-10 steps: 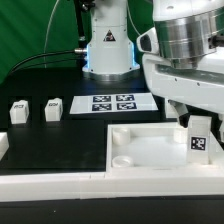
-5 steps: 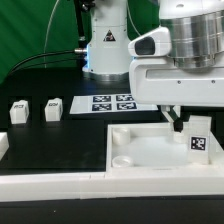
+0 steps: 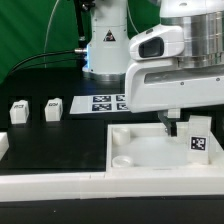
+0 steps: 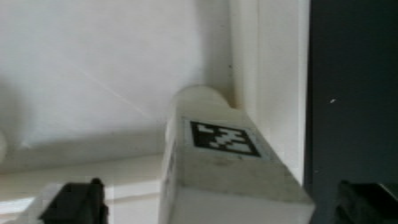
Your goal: Assemble one leg
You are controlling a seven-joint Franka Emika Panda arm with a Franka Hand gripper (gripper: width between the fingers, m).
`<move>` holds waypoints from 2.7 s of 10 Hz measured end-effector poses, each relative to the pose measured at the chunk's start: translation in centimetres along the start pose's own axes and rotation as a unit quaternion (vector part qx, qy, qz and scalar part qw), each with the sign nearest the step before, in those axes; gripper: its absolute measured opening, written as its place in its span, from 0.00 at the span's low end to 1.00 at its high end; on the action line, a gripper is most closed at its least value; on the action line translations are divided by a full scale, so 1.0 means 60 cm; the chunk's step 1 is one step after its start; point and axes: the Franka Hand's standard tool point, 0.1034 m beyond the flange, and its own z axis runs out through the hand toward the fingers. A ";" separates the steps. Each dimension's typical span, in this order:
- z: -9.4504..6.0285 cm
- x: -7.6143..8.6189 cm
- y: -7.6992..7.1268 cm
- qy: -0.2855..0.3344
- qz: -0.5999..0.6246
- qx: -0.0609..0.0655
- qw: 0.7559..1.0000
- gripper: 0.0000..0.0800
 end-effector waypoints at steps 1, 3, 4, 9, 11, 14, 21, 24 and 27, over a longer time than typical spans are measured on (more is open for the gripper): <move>0.000 0.000 0.000 0.000 0.000 0.000 1.000 0.81; 0.000 0.000 0.001 0.000 0.000 0.000 1.000 0.66; 0.000 0.000 0.001 0.000 0.000 0.000 1.000 0.48; 0.000 0.001 0.006 0.000 0.024 -0.001 1.000 0.37; 0.000 0.002 0.007 0.001 0.112 0.001 0.994 0.37; 0.000 0.002 0.007 0.005 0.302 0.005 0.953 0.37; 0.002 0.000 0.002 -0.012 0.667 0.028 0.744 0.37; 0.001 0.002 0.001 -0.016 0.768 0.030 0.639 0.37; 0.002 0.001 0.000 -0.016 0.762 0.030 0.647 0.72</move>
Offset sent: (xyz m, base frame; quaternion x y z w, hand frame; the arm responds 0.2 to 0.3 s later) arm 0.0000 0.0000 0.0000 0.0000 0.0000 0.0000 1.0000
